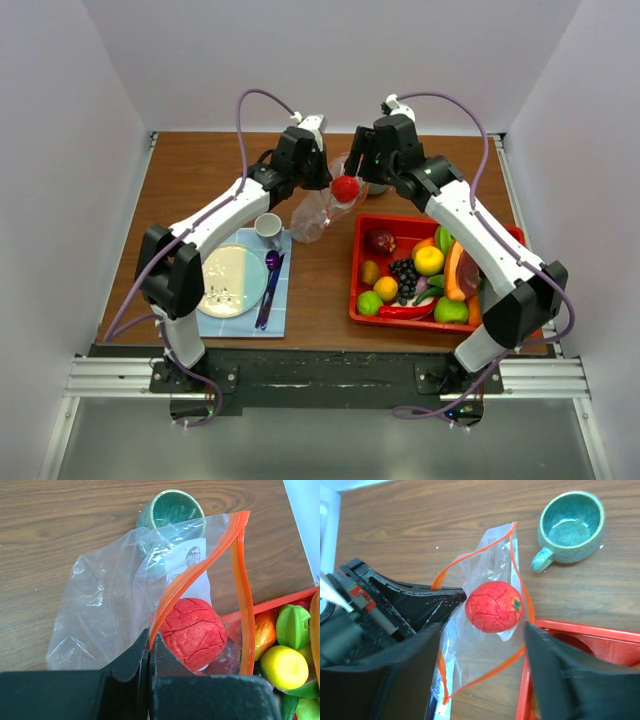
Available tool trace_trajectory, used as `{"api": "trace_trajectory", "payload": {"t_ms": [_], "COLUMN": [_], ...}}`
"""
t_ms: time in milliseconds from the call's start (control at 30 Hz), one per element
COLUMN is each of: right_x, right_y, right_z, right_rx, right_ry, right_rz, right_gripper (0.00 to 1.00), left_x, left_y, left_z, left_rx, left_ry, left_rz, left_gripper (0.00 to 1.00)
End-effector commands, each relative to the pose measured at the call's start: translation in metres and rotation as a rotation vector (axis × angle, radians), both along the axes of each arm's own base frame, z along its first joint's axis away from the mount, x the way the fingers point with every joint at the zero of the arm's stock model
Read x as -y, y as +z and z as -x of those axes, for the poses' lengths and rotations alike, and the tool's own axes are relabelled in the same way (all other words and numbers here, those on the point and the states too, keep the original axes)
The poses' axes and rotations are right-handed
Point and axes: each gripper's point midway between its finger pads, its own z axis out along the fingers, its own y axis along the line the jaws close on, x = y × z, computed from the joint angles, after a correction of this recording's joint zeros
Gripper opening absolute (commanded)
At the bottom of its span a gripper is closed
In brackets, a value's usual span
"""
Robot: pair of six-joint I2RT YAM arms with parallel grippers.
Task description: Place the food in the zip-top bag and seal the zipper
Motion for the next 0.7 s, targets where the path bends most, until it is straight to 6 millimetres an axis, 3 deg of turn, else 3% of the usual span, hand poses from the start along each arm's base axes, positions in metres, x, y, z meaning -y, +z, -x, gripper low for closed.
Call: {"api": "trace_trajectory", "payload": {"t_ms": [0,333,533,633,667], "right_x": [0.009,0.015,0.006,0.006,0.006], "right_y": [-0.013,-0.055,-0.07,-0.062,-0.052], "right_z": [0.002,0.002,-0.006,-0.011,-0.013], "right_rx": [-0.021,-0.079,-0.112,-0.1,-0.083], "right_ry": [-0.028,-0.047,-0.034,-0.043,-0.046], "right_rz": [0.049,0.108,0.109,0.115,0.108], "right_gripper": [0.51,0.49,0.39,0.17,0.0], "left_x": [-0.001,-0.003,-0.002,-0.005,-0.005], "left_y": [0.052,0.057,0.063,0.068,0.067], "left_z": [-0.007,-0.007,-0.005,-0.007,-0.008], "left_rx": [0.097,0.102,0.109,0.119,0.121], "left_ry": [0.014,0.011,-0.003,-0.006,-0.01], "left_rz": [0.081,0.087,0.101,0.101,0.093], "left_gripper": [0.0,0.0,0.0,0.0,0.0]}}
